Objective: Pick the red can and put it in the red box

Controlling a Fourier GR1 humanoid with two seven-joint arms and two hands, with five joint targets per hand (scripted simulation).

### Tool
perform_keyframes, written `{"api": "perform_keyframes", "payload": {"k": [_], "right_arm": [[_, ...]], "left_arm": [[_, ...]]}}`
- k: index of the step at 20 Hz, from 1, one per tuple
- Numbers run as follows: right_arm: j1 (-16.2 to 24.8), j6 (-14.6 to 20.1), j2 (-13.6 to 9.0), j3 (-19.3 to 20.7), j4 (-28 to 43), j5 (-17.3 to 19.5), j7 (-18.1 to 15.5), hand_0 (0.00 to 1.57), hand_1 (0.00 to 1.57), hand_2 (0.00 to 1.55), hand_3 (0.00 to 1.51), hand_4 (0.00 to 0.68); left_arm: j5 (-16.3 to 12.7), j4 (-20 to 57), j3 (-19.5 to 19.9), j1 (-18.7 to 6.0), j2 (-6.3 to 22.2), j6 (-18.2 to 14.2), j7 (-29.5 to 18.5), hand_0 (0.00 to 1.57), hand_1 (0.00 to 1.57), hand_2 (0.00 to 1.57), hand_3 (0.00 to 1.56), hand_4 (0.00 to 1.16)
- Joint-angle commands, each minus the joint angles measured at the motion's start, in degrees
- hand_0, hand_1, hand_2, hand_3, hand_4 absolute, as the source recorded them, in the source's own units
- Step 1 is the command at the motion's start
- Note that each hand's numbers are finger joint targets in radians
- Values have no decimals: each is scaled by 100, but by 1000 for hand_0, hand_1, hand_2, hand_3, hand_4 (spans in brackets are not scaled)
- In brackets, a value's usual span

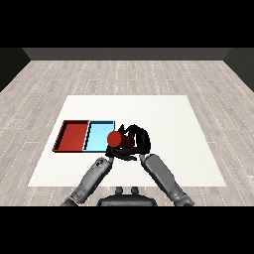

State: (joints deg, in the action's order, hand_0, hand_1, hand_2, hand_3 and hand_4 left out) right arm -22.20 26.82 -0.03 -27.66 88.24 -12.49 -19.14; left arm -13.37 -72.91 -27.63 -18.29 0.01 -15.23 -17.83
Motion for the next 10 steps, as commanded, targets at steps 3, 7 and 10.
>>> {"api": "perform_keyframes", "payload": {"k": [3, 7, 10], "right_arm": [[-304, 171, 3, -156, -323, -480, -316, 1526, 1526, 1463, 1422, 659], [-151, 259, 2, -252, 137, -11, 244, 1521, 1521, 1456, 1403, 648], [-679, 222, 2, -86, -445, -132, 118, 1501, 1501, 1456, 1401, 638]], "left_arm": [[-178, 157, 76, -267, -1, 1, 107, 0, 0, 0, 0, 0], [-363, 123, -200, -239, 0, 55, -72, 0, 0, 0, 0, 0], [-42, -402, -158, 256, 1, -328, 140, 0, 0, 0, 0, 0]]}}
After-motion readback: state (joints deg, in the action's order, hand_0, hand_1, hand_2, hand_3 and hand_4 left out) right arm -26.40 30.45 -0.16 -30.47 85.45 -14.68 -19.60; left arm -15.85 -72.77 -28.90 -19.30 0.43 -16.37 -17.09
